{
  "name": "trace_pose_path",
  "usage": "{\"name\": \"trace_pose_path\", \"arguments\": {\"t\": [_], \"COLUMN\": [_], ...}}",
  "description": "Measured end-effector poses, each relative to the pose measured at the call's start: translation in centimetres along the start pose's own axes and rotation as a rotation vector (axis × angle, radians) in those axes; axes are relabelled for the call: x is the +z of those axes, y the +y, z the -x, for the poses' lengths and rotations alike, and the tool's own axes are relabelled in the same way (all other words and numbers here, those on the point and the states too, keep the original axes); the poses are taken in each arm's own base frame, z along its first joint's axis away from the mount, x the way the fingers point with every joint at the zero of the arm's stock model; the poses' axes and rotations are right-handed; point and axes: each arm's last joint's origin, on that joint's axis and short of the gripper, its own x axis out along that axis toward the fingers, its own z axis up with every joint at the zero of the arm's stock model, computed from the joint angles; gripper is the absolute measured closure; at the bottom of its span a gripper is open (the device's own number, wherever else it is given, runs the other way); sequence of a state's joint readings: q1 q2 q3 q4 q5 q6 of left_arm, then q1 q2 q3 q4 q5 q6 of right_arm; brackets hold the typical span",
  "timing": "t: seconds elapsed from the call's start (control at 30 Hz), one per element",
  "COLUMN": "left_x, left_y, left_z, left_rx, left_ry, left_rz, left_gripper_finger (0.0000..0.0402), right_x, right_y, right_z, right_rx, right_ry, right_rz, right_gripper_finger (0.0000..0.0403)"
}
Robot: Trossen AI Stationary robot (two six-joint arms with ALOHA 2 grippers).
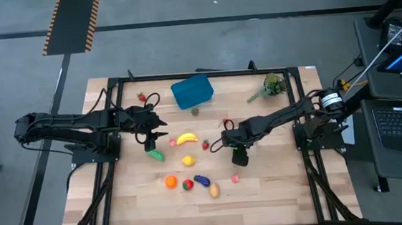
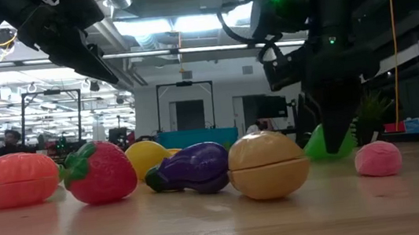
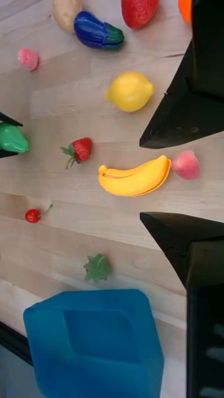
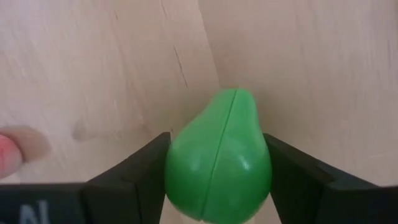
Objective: Pick and placing Produce into tupperware
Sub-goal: Put the pear into the blue bin
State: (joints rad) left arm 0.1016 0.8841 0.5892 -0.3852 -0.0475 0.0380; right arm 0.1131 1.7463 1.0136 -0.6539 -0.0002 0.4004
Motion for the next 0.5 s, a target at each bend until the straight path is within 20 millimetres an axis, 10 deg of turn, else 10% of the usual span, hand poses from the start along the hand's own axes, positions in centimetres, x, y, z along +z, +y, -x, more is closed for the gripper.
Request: {"name": "trace_pose_path", "arguments": {"t": [0.5], "left_x": [0.0], "left_y": [0.0], "left_z": [0.0], "left_rx": [0.0], "left_ry": [0.0], "left_rz": [0.0], "left_gripper_finger": [0.0231], "right_x": [1.2], "right_y": [0.0], "right_z": [9.8], "right_rx": [-0.104], "right_ry": [-0.198], "right_rz": [0.047], "right_gripper_finger": [0.0178]}}
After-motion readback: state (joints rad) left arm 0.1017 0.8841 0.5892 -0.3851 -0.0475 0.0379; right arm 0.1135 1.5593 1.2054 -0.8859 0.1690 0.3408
